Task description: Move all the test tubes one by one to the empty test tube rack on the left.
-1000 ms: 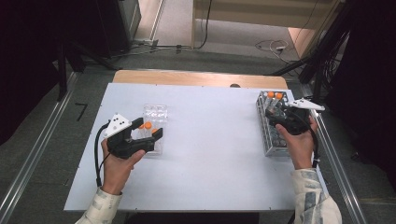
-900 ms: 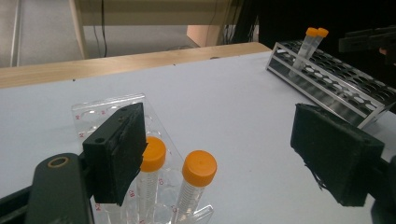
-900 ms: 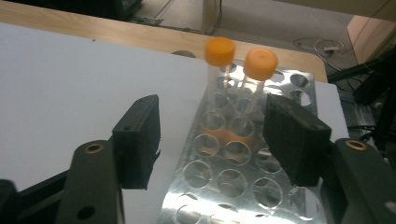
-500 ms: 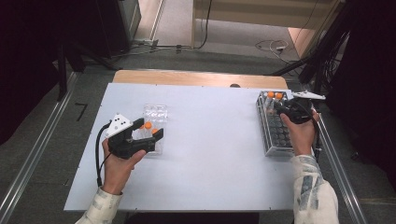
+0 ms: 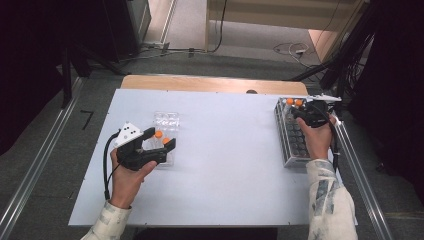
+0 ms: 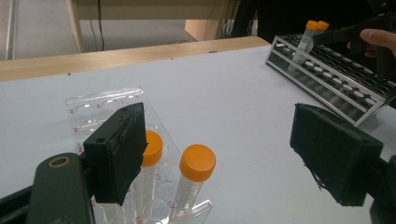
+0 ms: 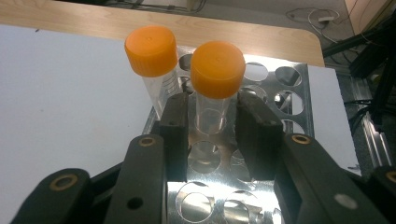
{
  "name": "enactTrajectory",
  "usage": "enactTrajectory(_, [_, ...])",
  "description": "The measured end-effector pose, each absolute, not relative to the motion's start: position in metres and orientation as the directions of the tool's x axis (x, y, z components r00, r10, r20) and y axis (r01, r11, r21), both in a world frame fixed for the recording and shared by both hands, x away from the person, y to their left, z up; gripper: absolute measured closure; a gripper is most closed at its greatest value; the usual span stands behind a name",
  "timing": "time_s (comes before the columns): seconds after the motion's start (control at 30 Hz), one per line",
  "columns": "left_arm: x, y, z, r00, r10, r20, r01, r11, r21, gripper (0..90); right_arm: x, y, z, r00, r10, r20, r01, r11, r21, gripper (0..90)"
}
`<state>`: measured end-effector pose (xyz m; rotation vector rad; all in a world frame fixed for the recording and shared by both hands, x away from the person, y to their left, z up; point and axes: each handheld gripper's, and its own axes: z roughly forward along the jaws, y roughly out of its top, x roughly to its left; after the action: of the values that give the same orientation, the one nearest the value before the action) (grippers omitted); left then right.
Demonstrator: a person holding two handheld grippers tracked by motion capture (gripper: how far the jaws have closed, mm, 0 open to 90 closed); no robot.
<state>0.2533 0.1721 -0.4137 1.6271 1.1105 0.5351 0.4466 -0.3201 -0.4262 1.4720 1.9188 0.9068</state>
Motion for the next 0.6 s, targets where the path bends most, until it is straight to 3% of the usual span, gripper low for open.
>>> enactTrajectory(0.6, [0.2538,0.1705,-0.4156,0.475,0.861,-0.181,0.402,-0.029,0.915,18.4,0.4528,-0.32,-0.4255,-0.248,0.968,-0.027,0.602,0.175,0.779,71.8])
